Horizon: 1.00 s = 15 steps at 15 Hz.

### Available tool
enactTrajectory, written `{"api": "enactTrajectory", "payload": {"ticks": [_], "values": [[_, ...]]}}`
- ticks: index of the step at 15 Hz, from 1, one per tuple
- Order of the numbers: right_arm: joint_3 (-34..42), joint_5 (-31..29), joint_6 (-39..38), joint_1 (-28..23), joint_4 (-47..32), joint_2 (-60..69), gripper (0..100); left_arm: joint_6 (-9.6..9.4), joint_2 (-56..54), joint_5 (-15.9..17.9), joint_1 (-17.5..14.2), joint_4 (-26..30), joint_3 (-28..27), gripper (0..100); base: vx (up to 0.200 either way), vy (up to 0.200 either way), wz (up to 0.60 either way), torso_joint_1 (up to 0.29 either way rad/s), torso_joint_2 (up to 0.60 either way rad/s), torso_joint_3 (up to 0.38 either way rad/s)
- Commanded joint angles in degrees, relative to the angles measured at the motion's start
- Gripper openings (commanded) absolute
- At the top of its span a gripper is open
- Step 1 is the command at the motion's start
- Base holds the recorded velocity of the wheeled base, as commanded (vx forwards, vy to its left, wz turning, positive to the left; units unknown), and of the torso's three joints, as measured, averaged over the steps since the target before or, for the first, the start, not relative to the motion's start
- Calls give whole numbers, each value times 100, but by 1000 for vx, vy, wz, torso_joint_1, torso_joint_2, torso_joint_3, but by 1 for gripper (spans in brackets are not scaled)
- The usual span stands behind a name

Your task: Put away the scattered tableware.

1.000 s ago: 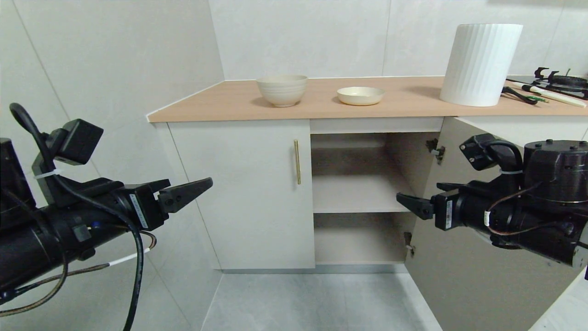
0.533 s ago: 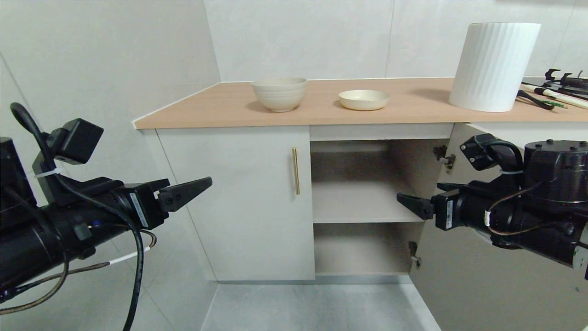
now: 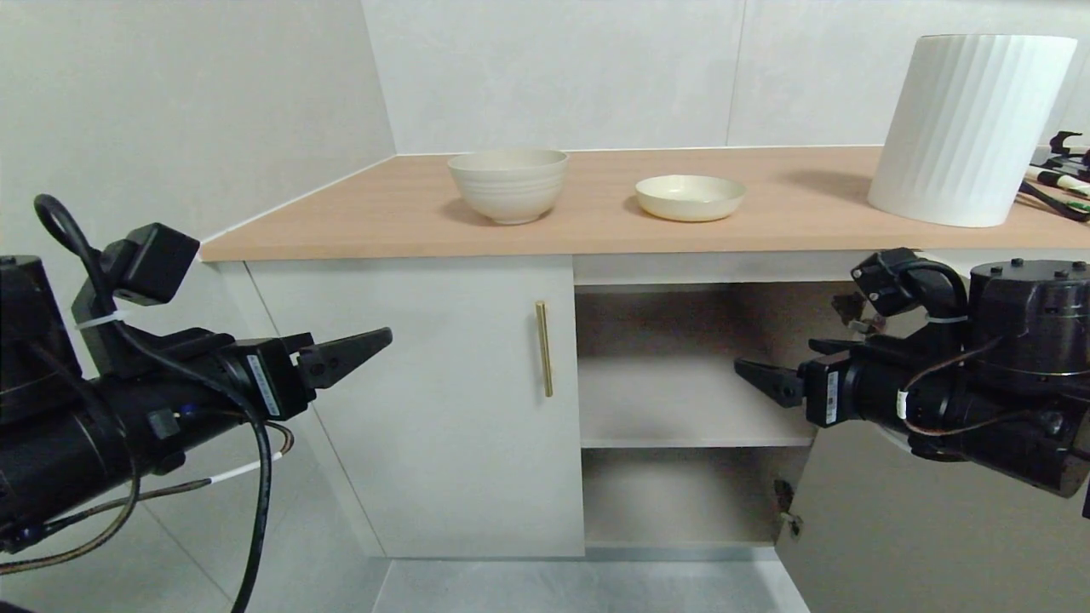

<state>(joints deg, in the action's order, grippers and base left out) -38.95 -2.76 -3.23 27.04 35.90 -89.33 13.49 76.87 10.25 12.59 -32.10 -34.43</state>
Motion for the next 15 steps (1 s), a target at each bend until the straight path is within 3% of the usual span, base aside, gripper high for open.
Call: {"api": "enactTrajectory", "payload": {"ticks": [1,8,10,12,15], "values": [[1,3,-2,3,5,-5,100,-5,29,-6,-2,-25,6,100,0,0,0,0,0,0],[10,-6,-2,3,5,4,100,13,29,12,-2,-200,32,100,0,29,0,0,0,1],[10,-6,-2,3,5,21,100,-22,56,12,6,-200,68,100,0,200,0,0,0,5],[10,-6,-2,3,5,65,100,-207,65,12,15,-227,147,100,0,0,0,0,0,0],[10,-6,-2,3,5,127,100,-242,109,12,68,-236,156,100,0,0,0,0,0,0]]}}
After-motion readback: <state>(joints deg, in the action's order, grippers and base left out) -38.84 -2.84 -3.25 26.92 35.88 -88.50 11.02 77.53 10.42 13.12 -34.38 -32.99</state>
